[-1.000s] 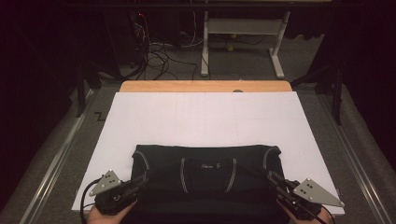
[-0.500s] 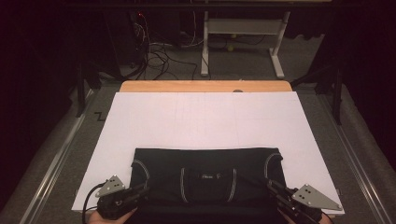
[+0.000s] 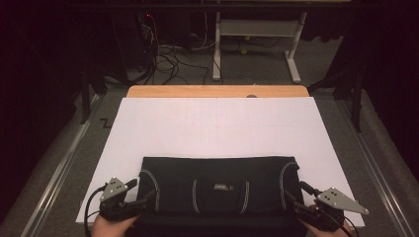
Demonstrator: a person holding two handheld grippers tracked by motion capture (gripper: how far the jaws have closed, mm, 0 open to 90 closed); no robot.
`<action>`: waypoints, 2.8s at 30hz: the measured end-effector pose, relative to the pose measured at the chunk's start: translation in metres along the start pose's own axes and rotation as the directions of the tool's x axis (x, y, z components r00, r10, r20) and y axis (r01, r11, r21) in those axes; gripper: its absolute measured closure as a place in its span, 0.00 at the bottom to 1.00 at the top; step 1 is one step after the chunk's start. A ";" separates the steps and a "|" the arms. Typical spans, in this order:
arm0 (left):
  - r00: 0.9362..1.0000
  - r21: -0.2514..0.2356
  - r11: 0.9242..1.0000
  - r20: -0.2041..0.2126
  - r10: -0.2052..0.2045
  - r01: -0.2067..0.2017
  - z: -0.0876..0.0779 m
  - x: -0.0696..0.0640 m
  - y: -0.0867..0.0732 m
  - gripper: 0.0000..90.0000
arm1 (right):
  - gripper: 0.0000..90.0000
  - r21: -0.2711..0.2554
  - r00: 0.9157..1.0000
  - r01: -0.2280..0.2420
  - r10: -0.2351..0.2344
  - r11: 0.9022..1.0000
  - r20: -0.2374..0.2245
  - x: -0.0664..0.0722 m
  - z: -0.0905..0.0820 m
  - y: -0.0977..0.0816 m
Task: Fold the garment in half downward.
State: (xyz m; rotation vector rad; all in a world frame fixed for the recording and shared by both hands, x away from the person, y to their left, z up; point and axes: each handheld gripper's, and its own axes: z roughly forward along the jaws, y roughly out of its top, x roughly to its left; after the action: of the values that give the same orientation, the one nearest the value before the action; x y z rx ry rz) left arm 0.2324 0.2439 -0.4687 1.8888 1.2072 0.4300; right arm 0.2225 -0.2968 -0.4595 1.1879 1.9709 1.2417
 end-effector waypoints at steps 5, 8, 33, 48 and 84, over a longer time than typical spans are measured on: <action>0.996 0.004 0.996 -0.002 -0.088 0.088 0.015 0.023 0.013 0.14 | 0.32 0.010 0.998 -0.042 0.042 0.999 0.049 -0.017 0.017 0.008; 0.995 0.008 0.995 -0.017 -0.102 0.102 0.026 0.032 0.022 0.14 | 0.21 0.026 0.994 -0.047 0.044 0.999 0.101 -0.025 0.028 0.014; 0.992 0.117 0.985 0.004 -0.125 0.123 0.060 0.034 0.028 0.73 | 0.59 0.246 0.981 -0.162 0.130 0.956 0.143 -0.044 0.088 0.027; 0.993 0.007 0.993 0.008 -0.117 0.117 0.047 0.029 0.025 0.82 | 0.88 0.187 0.991 -0.109 0.093 0.976 0.096 -0.037 0.086 0.029; 0.993 -0.175 0.982 -0.074 -0.090 0.076 0.068 0.055 0.104 0.84 | 0.89 -0.013 0.988 0.003 -0.001 1.000 0.154 -0.055 0.097 0.108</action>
State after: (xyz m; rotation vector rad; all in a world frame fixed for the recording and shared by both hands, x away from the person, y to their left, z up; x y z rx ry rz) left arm 0.3640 0.2405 -0.4348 1.6818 1.2564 0.5532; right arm 0.3680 -0.2819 -0.4070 1.2367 1.8486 1.1248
